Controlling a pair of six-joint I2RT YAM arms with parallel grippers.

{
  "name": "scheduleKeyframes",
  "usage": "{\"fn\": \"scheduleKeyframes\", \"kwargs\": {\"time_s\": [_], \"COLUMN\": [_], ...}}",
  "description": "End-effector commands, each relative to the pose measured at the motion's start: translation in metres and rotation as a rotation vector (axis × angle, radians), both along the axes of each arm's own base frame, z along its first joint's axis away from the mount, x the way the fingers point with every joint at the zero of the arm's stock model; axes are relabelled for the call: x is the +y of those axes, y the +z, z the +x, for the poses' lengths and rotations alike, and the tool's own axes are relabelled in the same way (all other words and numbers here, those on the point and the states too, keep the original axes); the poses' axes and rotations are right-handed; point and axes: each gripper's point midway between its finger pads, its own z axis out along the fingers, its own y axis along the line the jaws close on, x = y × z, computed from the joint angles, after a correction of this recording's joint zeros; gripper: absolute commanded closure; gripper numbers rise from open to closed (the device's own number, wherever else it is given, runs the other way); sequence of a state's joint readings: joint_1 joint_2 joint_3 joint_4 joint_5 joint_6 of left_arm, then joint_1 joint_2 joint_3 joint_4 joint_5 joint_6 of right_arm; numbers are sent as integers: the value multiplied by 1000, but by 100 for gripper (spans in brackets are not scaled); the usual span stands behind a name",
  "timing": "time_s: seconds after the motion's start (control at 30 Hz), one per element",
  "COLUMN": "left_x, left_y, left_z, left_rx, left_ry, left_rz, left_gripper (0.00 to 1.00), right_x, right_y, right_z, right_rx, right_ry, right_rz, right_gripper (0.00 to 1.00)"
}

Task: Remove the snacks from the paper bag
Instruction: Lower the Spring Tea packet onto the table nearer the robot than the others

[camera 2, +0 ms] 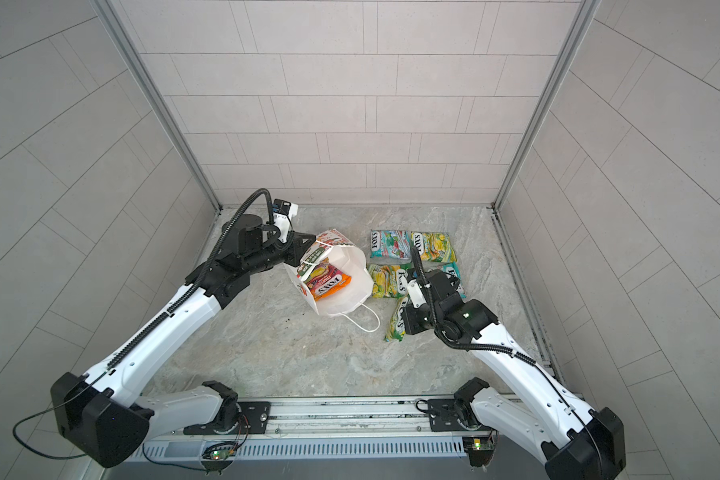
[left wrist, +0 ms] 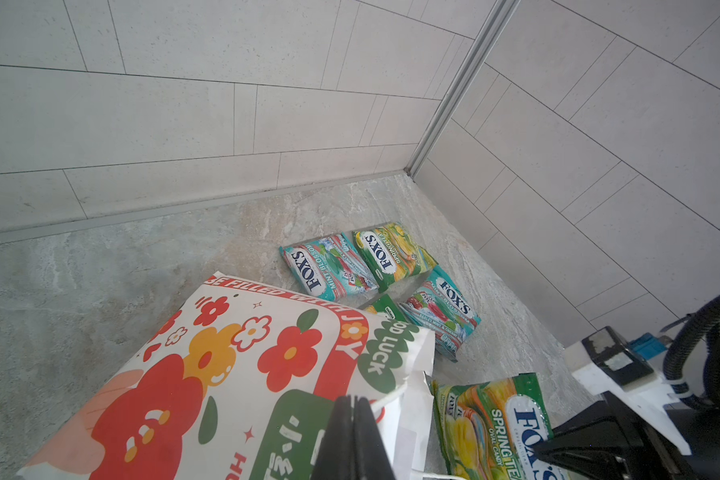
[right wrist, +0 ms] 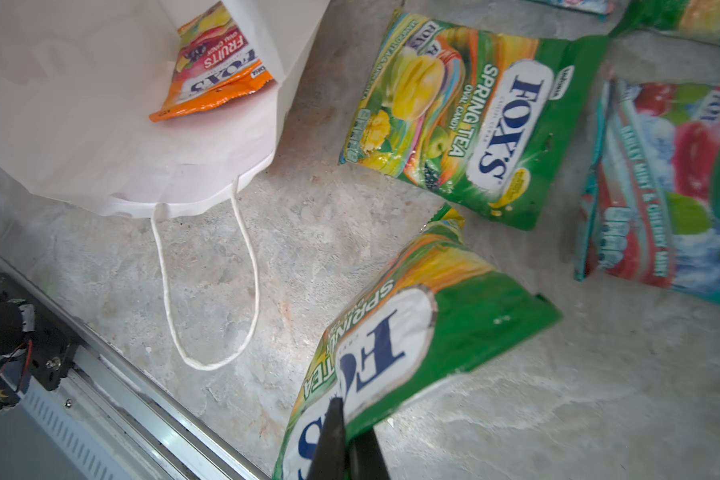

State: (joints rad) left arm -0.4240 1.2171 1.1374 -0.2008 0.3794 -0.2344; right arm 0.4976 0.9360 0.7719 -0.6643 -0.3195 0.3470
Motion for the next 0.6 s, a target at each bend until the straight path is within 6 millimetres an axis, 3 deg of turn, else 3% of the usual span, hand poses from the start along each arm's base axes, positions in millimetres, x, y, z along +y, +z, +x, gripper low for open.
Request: {"fn": "scheduleKeyframes", "kwargs": {"time_s": [0.0,0.23,0.4,0.57], "left_x": [-1,-1,-1,-1], "left_y": [5,5,6,6], "left_z": [-3,-4,-4,-4], "left_rx": [-20,-22,-25,-27], "left_ry": [-11,-13,-15,-14], "left_rz": [7,9,9,11], "left_gripper": [100,100,100,100], "right_x": [33,61,58,43], "right_y": [27,12,-10,-32], "right_z": [13,15,17,19], "right_rx": [-90,-18,12,40], "right_ry": [67,142,139,110], "right_rz": [181,298,244,122], "right_gripper": [100,100,100,100]}}
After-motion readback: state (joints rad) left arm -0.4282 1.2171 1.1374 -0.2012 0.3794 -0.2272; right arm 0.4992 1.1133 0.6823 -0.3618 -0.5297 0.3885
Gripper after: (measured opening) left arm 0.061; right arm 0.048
